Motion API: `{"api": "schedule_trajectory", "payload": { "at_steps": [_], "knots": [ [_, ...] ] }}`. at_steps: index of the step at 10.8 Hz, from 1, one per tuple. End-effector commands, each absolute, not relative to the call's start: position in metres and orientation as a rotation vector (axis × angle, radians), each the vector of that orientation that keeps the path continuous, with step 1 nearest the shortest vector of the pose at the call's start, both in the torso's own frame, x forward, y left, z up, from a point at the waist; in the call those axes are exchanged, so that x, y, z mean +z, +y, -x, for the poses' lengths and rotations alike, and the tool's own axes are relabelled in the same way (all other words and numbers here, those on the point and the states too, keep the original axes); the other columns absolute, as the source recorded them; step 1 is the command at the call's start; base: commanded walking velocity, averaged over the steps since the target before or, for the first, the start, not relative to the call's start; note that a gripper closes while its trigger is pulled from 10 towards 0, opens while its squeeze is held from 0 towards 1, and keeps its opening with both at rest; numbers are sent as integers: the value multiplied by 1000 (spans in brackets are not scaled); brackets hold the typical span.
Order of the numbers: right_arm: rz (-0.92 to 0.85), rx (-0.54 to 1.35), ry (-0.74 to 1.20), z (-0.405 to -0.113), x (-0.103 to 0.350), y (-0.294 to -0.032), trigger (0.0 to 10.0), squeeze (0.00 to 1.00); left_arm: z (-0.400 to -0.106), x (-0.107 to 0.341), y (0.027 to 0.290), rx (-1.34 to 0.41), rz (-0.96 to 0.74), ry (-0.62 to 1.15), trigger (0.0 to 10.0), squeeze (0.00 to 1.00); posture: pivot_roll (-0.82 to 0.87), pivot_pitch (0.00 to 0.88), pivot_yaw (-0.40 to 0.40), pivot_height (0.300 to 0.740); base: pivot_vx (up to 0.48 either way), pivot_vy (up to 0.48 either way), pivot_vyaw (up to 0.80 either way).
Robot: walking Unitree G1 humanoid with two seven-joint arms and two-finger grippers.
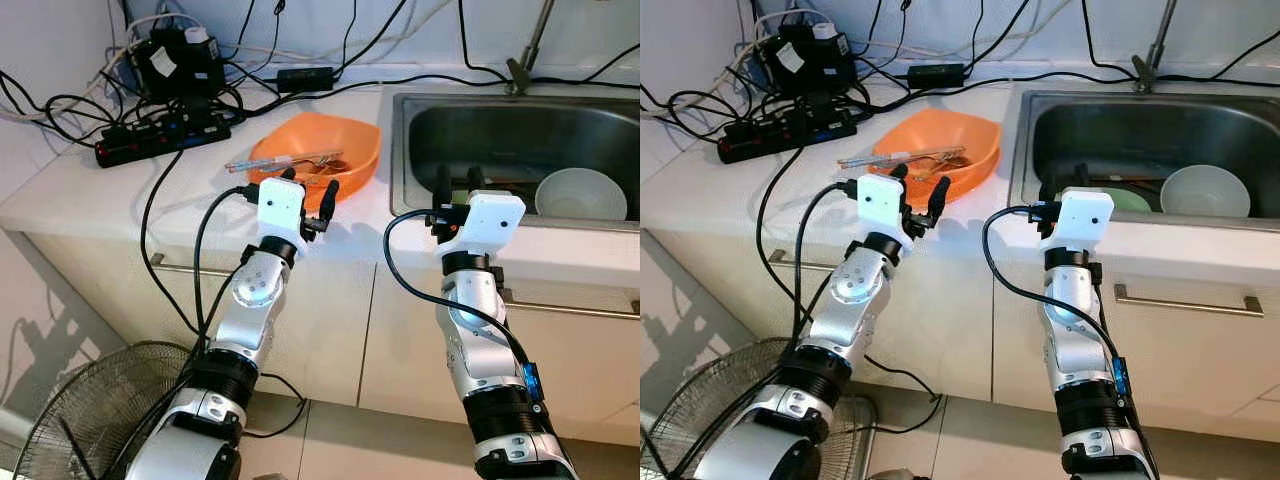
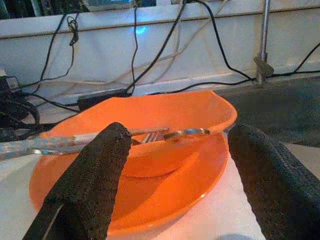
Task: Kitchen organization
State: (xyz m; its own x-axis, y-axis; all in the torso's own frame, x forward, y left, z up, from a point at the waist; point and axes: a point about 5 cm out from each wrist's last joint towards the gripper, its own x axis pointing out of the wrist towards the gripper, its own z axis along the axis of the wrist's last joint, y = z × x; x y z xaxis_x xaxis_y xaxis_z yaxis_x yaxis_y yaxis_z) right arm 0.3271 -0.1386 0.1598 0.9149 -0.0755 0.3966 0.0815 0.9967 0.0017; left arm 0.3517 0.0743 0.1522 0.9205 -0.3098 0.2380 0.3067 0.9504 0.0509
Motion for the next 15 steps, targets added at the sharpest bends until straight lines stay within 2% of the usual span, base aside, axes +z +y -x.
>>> {"api": "schedule_trajectory", "payload": {
  "at_steps": [1, 2, 3, 4, 15],
  "knots": [
    [18, -68, -431, -329, 165, -135, 10000, 0, -355, 159, 73, -320, -3, -268, 10000, 0, 66, 0, 70, 740, 0, 0, 0],
    [19, -70, -431, -329, 165, -135, 10000, 0, -358, 164, 68, -327, 13, -282, 4118, 0, 64, 0, 69, 740, 0, 0, 0],
    [19, -71, -432, -329, 165, -135, 10000, 0, -359, 166, 66, -329, 14, -284, 3529, 0, 62, 0, 70, 740, 0, 0, 0],
    [20, -72, -432, -329, 165, -136, 10000, 0, -360, 167, 65, -333, 15, -285, 0, 0, 61, 0, 70, 740, 0, 0, 0],
    [19, -75, -430, -330, 165, -136, 10000, 0, -364, 173, 67, -327, 65, -300, 0, 0, 67, 0, 70, 740, 0, 0, 0]
  ]
}}
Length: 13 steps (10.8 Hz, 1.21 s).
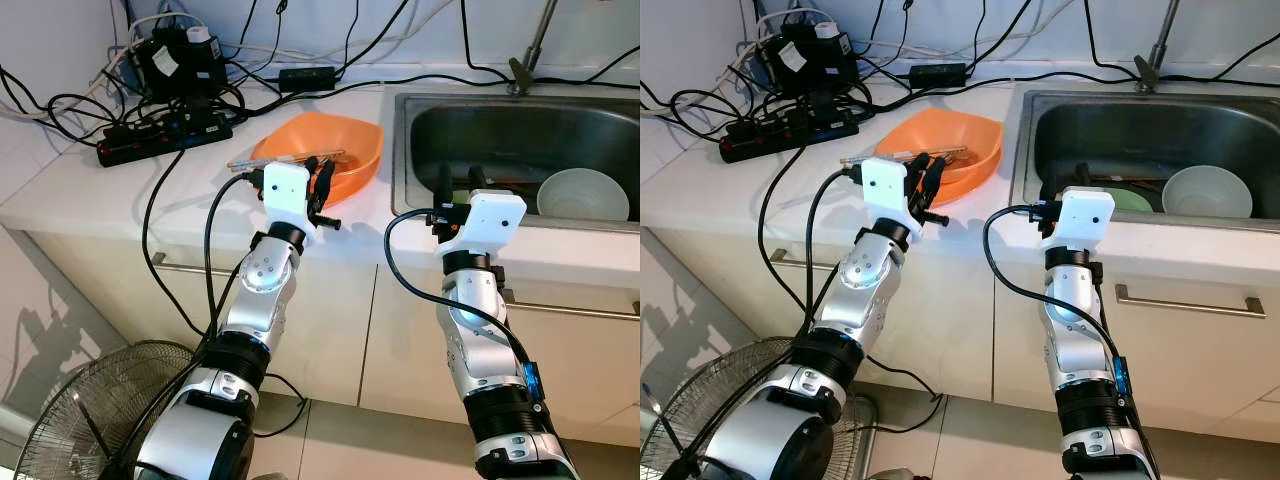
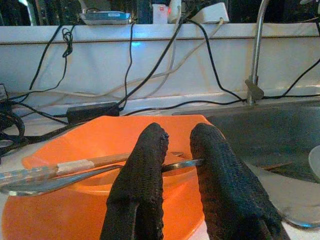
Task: Kitchen organization
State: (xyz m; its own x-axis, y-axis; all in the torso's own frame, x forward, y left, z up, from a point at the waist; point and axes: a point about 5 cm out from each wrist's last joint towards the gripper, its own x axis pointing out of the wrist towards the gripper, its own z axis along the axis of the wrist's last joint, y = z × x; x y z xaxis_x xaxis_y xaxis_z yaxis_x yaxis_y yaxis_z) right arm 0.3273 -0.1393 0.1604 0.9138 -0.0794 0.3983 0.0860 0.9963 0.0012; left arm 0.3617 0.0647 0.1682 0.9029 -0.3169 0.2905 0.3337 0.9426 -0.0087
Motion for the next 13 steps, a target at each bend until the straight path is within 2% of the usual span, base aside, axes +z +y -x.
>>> {"api": "schedule_trajectory", "payload": {
  "at_steps": [1, 3, 6, 7, 10, 11, 12, 13],
  "knots": [
    [19, -75, -430, -330, 165, -136, 10000, 0, -364, 174, 67, -326, 74, -301, 0, 0, 67, 0, 70, 740, 0, 0, 0],
    [20, -76, -431, -330, 165, -136, 10000, 0, -365, 179, 68, -318, 120, -311, 0, 0, 66, 0, 69, 740, 0, 0, 0],
    [21, -75, -431, -330, 166, -136, 10000, 0, -368, 201, 73, -307, 297, -354, 0, 0, 65, 0, 69, 740, 0, 0, 0],
    [19, -75, -431, -330, 166, -136, 10000, 0, -366, 214, 76, -330, 440, -369, 0, 0, 69, 0, 68, 740, 0, 0, 0],
    [19, -74, -431, -331, 166, -136, 10000, 0, -362, 223, 81, -345, 591, -373, 0, 0, 69, 0, 68, 740, 0, 0, 0],
    [20, -74, -433, -331, 166, -136, 10000, 0, -357, 230, 79, -405, 606, -386, 3490, 0, 70, 0, 67, 740, 0, 0, 0],
    [28, -65, -440, -331, 168, -134, 10000, 0, -353, 233, 70, -483, 535, -396, 10000, 0, 68, 0, 67, 740, 0, 0, 0],
    [32, -61, -444, -331, 169, -133, 10000, 0, -352, 234, 68, -503, 524, -393, 10000, 0, 67, 0, 68, 740, 0, 0, 0]
  ]
}}
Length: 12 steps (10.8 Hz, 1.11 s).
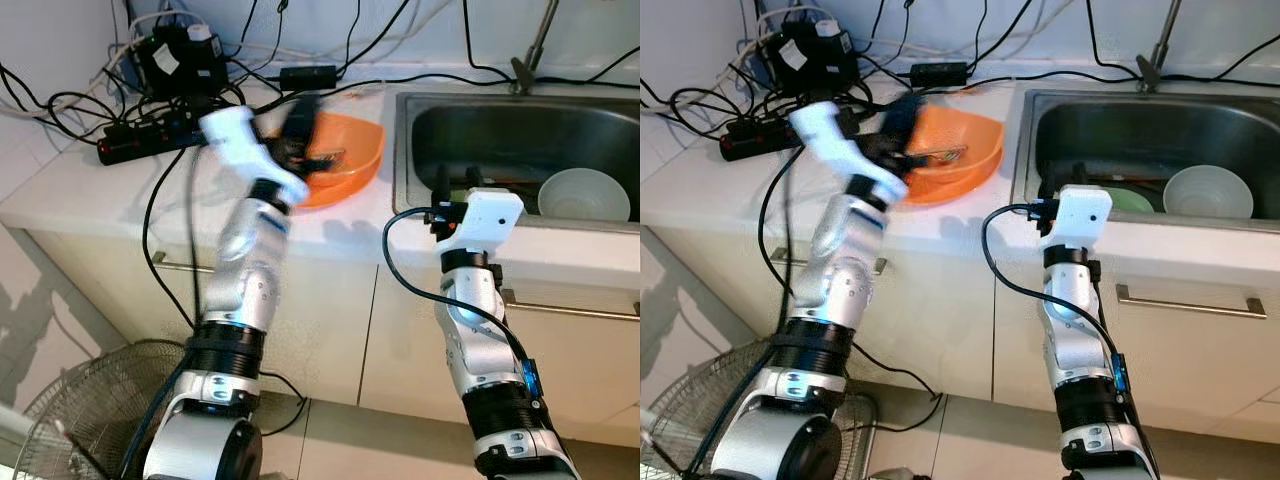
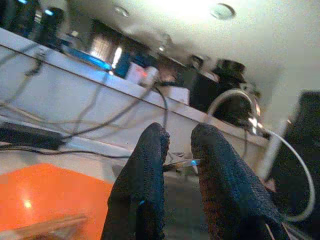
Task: Kitchen organization
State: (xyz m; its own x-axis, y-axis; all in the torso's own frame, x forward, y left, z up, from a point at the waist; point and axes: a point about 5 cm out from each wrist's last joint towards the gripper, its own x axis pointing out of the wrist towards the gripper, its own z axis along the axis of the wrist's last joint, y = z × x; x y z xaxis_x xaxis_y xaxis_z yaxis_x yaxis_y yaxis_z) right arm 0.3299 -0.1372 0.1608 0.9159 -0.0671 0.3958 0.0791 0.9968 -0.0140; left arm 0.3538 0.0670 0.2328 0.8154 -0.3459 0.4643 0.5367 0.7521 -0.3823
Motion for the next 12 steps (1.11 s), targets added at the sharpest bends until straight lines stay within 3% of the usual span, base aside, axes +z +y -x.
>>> {"api": "schedule_trajectory", "payload": {
  "at_steps": [1, 2, 3, 4, 5, 6, 9, 10, 12],
  "knots": [
    [47, -54, -453, -331, 171, -132, 10000, 0, -351, 234, 66, -511, 520, -390, 10000, 0, 66, 0, 68, 740, 0, 0, 0],
    [53, -40, -464, -331, 173, -131, 10000, 1000, -347, 234, 59, -532, 517, -382, 10000, 0, 67, 0, 64, 740, 0, 0, 0],
    [105, -30, -476, -332, 175, -130, 10000, 180, -343, 235, 53, -563, 496, -376, 10000, 0, 65, 0, 65, 740, 0, 0, 0],
    [152, -16, -485, -332, 176, -128, 10000, 0, -341, 236, 51, -575, 482, -375, 10000, 0, 65, 0, 65, 740, 0, 0, 0],
    [214, 8, -500, -331, 178, -125, 10000, 0, -339, 236, 49, -590, 471, -370, 10000, 0, 64, 0, 66, 740, 0, 0, 0],
    [228, 17, -507, -331, 178, -124, 10000, 1000, -339, 235, 49, -592, 458, -370, 10000, 0, 66, 0, 64, 740, 0, 0, 0],
    [294, 51, -526, -330, 180, -116, 10000, 1000, -334, 235, 43, -667, 284, -362, 10000, 0, 66, 0, 65, 740, 0, 0, 0],
    [314, 51, -530, -330, 180, -115, 10000, 0, -332, 233, 42, -699, 237, -353, 10000, 0, 67, 0, 68, 740, 0, 0, 0],
    [319, 56, -536, -330, 180, -113, 10000, 0, -327, 228, 36, -749, 191, -331, 10000, 0, 65, 0, 69, 740, 0, 0, 0]
  ]
}}
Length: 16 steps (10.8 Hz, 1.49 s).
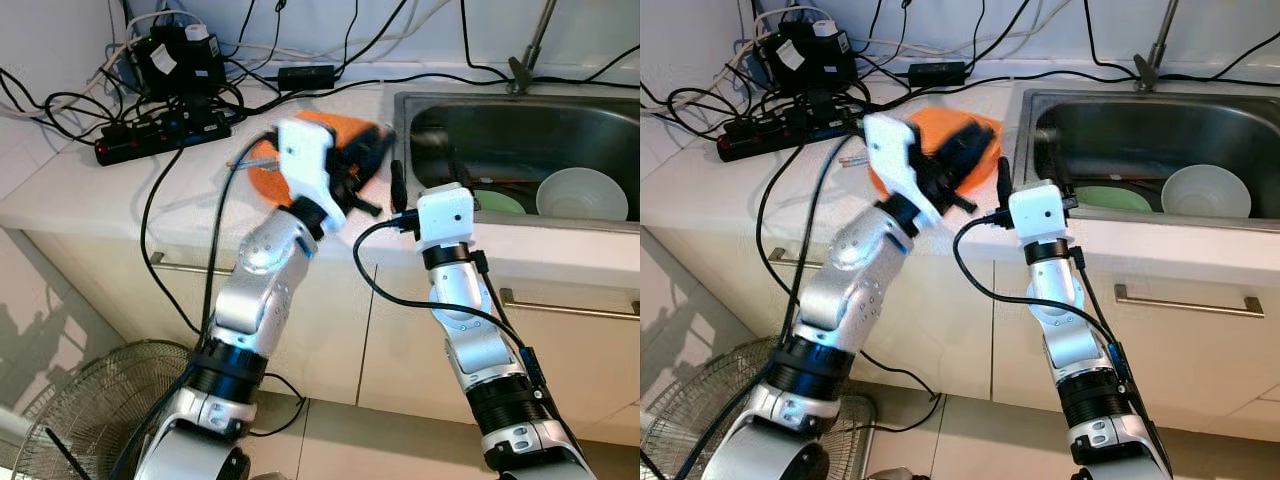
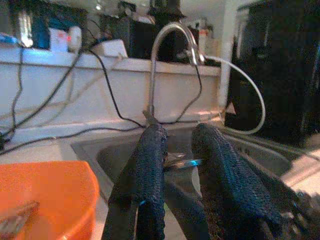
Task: Kitchen organization
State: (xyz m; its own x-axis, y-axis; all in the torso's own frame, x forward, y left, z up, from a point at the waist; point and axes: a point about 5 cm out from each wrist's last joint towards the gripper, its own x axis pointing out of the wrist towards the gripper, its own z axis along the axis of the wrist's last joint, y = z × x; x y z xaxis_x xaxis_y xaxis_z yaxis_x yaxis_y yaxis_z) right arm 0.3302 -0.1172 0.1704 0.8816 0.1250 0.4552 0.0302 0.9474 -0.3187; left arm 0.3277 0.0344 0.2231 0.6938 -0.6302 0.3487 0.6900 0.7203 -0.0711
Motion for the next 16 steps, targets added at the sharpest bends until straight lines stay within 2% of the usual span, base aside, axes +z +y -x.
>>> {"api": "schedule_trajectory", "payload": {
  "at_steps": [1, 12, 13, 14, 15, 16],
  "knots": [
    [324, 57, -538, -330, 181, -112, 10000, 0, -324, 225, 32, -777, 169, -315, 10000, 0, 65, 0, 69, 740, 0, 0, 0],
    [318, 79, -554, -329, 183, -107, 10000, 0, -310, 203, 17, -944, 25, -211, 10000, 0, 61, 0, 76, 740, 0, 0, 0],
    [317, 81, -551, -329, 182, -107, 9098, 0, -310, 202, 17, -945, 18, -206, 10000, 0, 63, 0, 74, 740, 0, 0, 0],
    [318, 84, -548, -329, 181, -106, 4667, 0, -311, 202, 19, -941, 16, -205, 10000, 0, 64, 0, 73, 740, 0, 0, 0],
    [319, 84, -545, -328, 180, -107, 4627, 0, -313, 204, 23, -916, 28, -212, 10000, 0, 66, 0, 72, 740, 0, 0, 0],
    [322, 81, -541, -328, 180, -108, 10000, 0, -315, 210, 31, -892, 63, -224, 10000, 0, 67, 0, 72, 740, 0, 0, 0]
  ]
}}
